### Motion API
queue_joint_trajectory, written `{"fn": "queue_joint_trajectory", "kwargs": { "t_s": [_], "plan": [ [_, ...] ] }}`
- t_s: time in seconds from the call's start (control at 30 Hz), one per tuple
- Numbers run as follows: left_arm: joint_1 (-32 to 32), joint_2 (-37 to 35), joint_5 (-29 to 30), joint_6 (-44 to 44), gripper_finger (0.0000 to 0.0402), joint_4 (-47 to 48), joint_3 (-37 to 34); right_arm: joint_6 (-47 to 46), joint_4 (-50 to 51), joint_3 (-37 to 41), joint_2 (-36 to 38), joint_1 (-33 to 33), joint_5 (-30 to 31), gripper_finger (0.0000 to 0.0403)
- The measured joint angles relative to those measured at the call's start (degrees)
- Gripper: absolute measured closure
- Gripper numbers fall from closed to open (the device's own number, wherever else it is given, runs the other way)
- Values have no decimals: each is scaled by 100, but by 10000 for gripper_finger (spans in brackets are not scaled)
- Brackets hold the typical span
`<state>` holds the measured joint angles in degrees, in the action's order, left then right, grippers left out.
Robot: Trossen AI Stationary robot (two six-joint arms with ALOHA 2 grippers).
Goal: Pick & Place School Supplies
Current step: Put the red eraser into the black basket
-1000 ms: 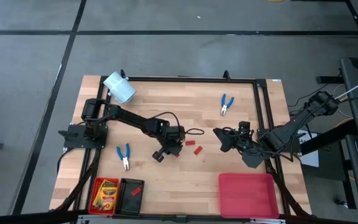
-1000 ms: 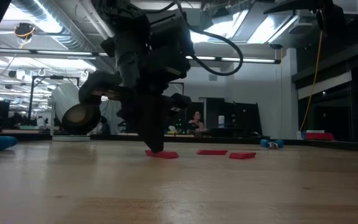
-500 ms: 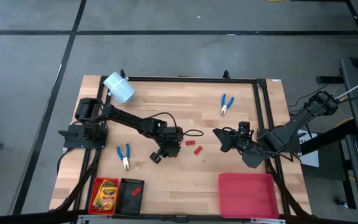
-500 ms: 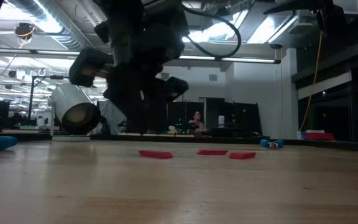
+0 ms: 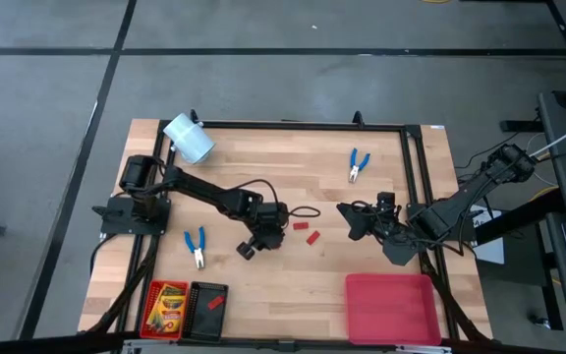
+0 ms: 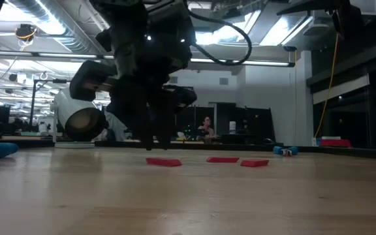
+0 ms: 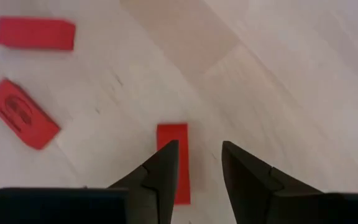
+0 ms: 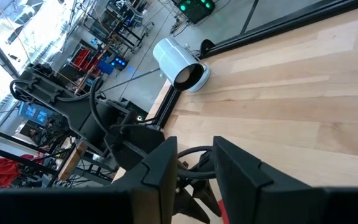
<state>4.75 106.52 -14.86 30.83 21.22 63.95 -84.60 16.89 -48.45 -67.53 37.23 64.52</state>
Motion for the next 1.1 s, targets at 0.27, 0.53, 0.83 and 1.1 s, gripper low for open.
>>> {"fn": "queue_joint_trajectory", "kwargs": {
  "t_s": [0.27,0.53,0.83,1.1],
  "plan": [
    [-118,145,34,23,284,-142,5,-2,10,0,0,0,16,295],
    [-120,263,-16,-83,284,-120,11,-27,44,1,0,0,-39,295],
    [-115,204,119,-66,284,6,8,-43,65,2,0,0,-88,295],
    [-115,122,101,-114,284,212,2,-44,90,2,0,0,-86,295]
  ]
}}
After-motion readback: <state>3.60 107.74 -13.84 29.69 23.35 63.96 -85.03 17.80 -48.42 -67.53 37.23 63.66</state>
